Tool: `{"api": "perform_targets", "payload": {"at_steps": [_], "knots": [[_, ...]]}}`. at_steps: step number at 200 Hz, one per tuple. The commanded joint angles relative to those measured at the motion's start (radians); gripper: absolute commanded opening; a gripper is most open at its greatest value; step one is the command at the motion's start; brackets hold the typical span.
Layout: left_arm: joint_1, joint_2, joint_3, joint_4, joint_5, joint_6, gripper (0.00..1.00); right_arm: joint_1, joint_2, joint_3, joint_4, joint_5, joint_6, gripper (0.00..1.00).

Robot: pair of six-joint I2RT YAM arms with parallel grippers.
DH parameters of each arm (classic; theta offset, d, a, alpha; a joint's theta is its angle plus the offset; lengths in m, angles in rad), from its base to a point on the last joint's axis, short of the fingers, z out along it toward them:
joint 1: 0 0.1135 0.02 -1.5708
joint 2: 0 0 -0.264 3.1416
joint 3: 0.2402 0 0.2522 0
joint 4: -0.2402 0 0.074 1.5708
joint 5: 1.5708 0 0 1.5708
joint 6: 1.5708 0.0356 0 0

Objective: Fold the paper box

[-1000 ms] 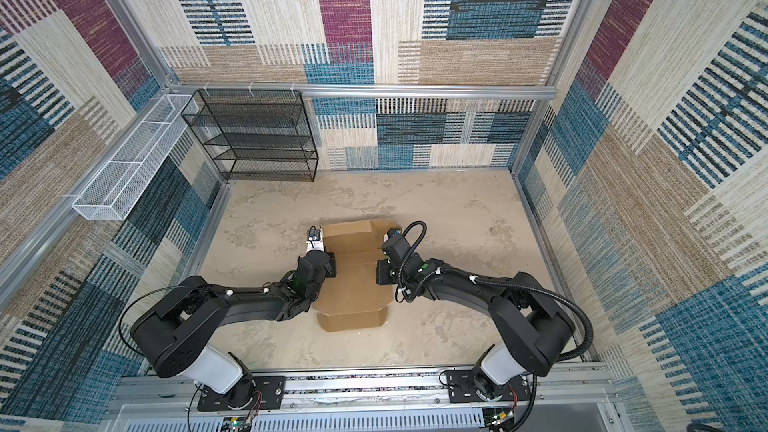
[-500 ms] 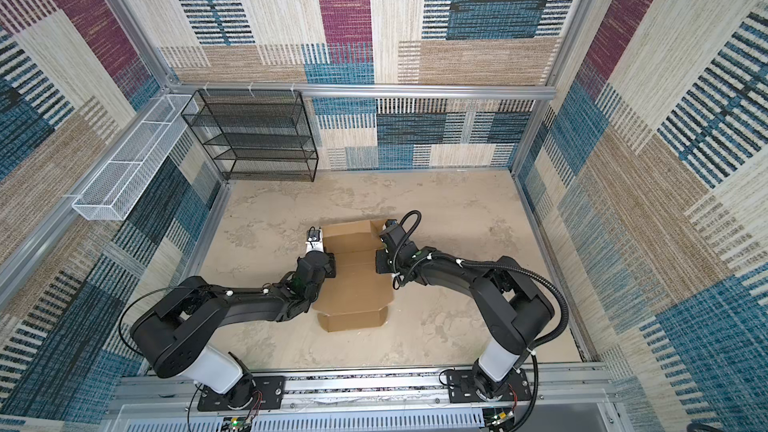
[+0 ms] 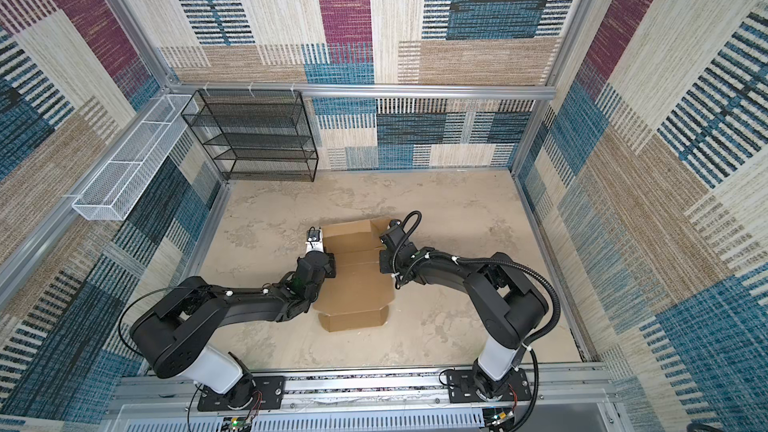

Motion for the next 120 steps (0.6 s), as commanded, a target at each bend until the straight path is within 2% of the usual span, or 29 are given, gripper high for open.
{"api": "perform_targets", "payload": {"at_steps": [1, 120], "knots": [[0.001, -0.001, -0.005, -0.065, 0.016, -0.012, 0.0, 0.0, 0.007, -0.005, 0.01, 0.049, 0.006, 0.05], [0.001, 0.006, 0.004, -0.068, 0.025, -0.011, 0.0, 0.0, 0.058, -0.01, 0.108, 0.058, 0.024, 0.05]]}}
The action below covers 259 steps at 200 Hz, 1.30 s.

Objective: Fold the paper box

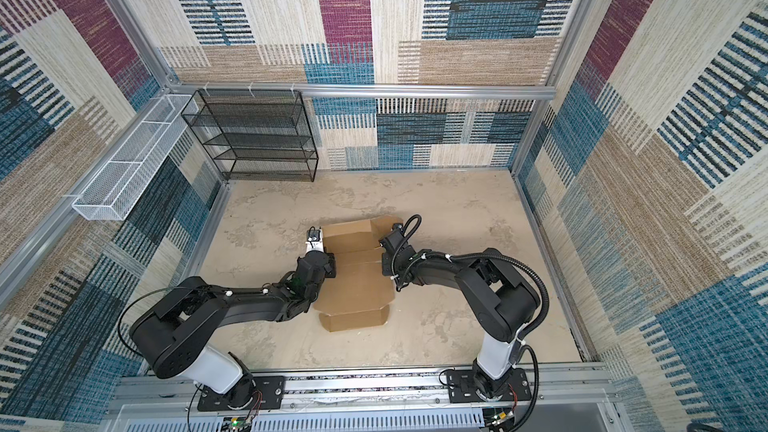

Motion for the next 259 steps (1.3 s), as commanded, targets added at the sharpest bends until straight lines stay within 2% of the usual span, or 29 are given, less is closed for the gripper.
{"api": "perform_targets", "payload": {"at_steps": [1, 87, 157, 212, 259], "knots": [[0.001, 0.008, 0.002, -0.063, 0.017, -0.011, 0.0, 0.0, -0.002, 0.003, 0.073, 0.006, 0.002, 0.05], [0.001, 0.033, 0.015, -0.058, 0.037, -0.017, 0.0, 0.004, -0.017, -0.001, 0.208, -0.087, -0.04, 0.04], [0.001, 0.032, 0.03, -0.083, 0.029, -0.037, 0.0, 0.05, 0.037, 0.048, 0.205, -0.113, -0.028, 0.03], [0.001, 0.023, 0.023, -0.088, 0.017, -0.056, 0.0, 0.052, -0.106, 0.026, 0.109, -0.071, -0.037, 0.07], [0.001, 0.008, 0.015, -0.093, 0.013, -0.056, 0.0, 0.046, -0.275, -0.043, -0.005, 0.039, -0.061, 0.22]]}}
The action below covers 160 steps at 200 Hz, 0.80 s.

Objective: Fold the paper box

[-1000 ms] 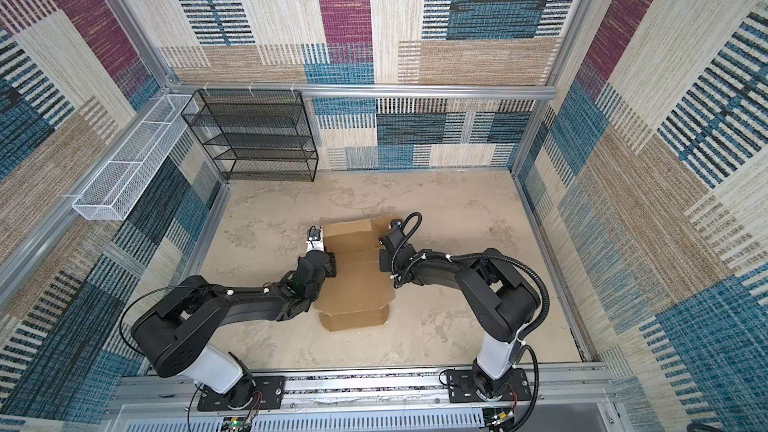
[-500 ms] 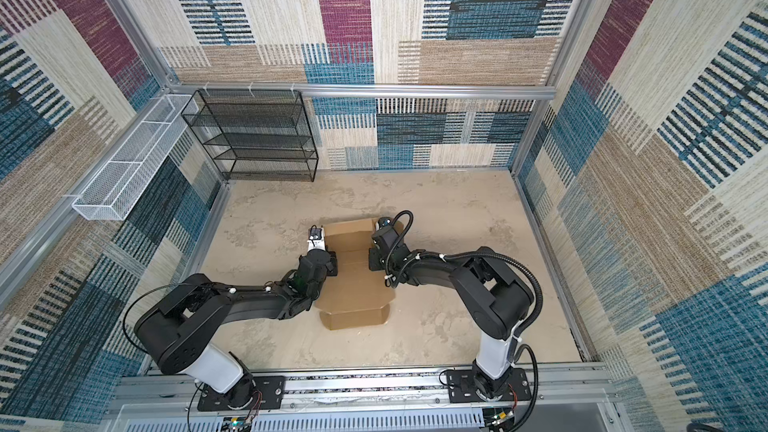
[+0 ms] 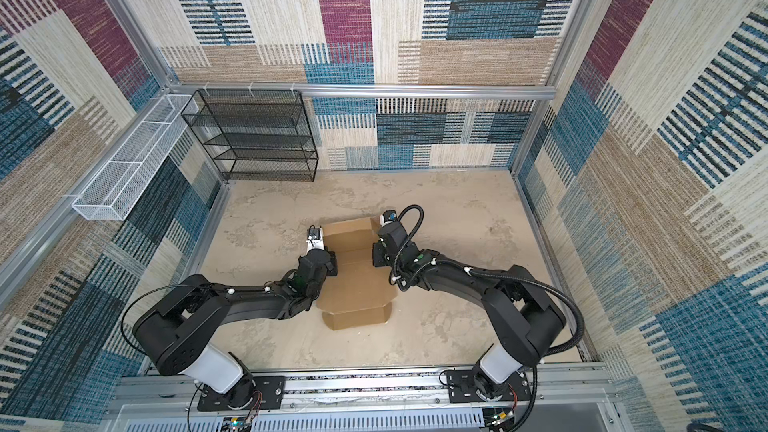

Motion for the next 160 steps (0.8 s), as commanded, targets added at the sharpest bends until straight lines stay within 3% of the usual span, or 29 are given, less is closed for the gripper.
{"api": "perform_targets", "payload": {"at_steps": [1, 47, 96, 134, 160], "knots": [[0.001, -0.007, -0.007, -0.079, 0.01, -0.013, 0.0, -0.005, -0.06, -0.028, -0.073, 0.085, -0.02, 0.23], [0.001, -0.009, -0.01, -0.076, 0.015, -0.006, 0.0, -0.106, -0.136, -0.09, -0.061, 0.08, -0.065, 0.35], [0.001, -0.009, -0.003, -0.086, 0.017, 0.004, 0.0, -0.15, -0.042, -0.022, -0.022, 0.02, -0.149, 0.51], [0.001, -0.008, 0.004, -0.09, 0.025, 0.01, 0.0, -0.165, 0.048, 0.052, 0.001, 0.011, -0.188, 0.53], [0.001, -0.009, 0.005, -0.091, 0.025, 0.009, 0.0, -0.167, 0.095, 0.092, 0.013, -0.008, -0.206, 0.48]]}}
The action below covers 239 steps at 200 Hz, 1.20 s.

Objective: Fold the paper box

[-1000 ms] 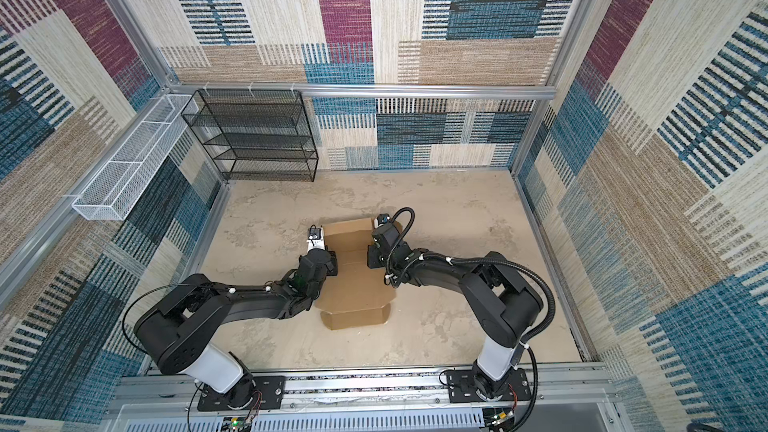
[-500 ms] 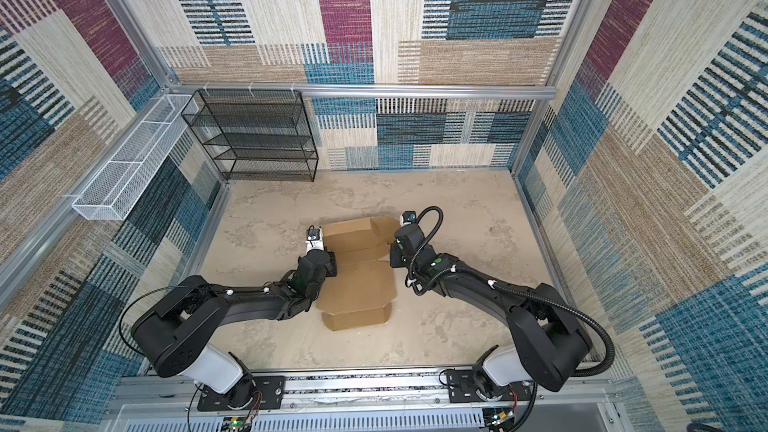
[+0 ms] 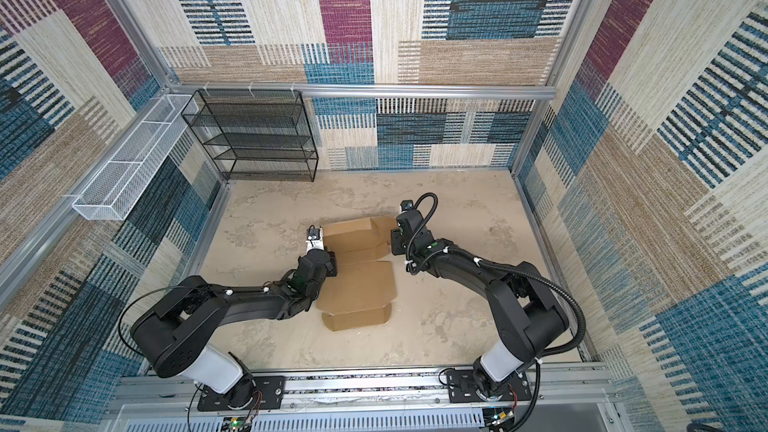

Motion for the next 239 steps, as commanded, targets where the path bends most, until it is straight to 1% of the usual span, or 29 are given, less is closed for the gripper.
{"api": "perform_targets", "payload": {"at_steps": [1, 56, 70, 94, 145, 188, 219, 239], "knots": [[0.001, 0.0, 0.003, -0.072, 0.022, 0.008, 0.0, 0.0, 0.031, 0.032, 0.047, -0.026, -0.036, 0.48], [0.001, 0.004, 0.018, -0.073, 0.021, 0.008, 0.0, 0.0, 0.053, 0.041, 0.073, -0.122, -0.079, 0.27], [0.001, 0.009, 0.027, -0.079, 0.021, 0.008, 0.0, 0.0, 0.048, 0.036, 0.077, -0.137, -0.089, 0.2], [0.001, 0.012, 0.038, -0.091, 0.021, 0.005, 0.0, 0.003, 0.028, 0.037, 0.069, -0.162, -0.097, 0.15], [0.001, 0.013, 0.052, -0.105, 0.032, 0.002, 0.0, 0.03, 0.026, 0.079, 0.03, -0.177, -0.102, 0.11], [0.001, 0.011, 0.053, -0.106, 0.035, -0.002, 0.0, 0.065, 0.034, 0.097, 0.012, -0.163, -0.096, 0.1], [0.001, 0.01, 0.055, -0.108, 0.036, -0.004, 0.0, 0.105, 0.033, 0.095, 0.002, -0.117, -0.09, 0.1], [0.001, 0.009, 0.056, -0.109, 0.037, -0.005, 0.0, 0.131, 0.028, 0.061, 0.026, -0.081, -0.073, 0.12]]}}
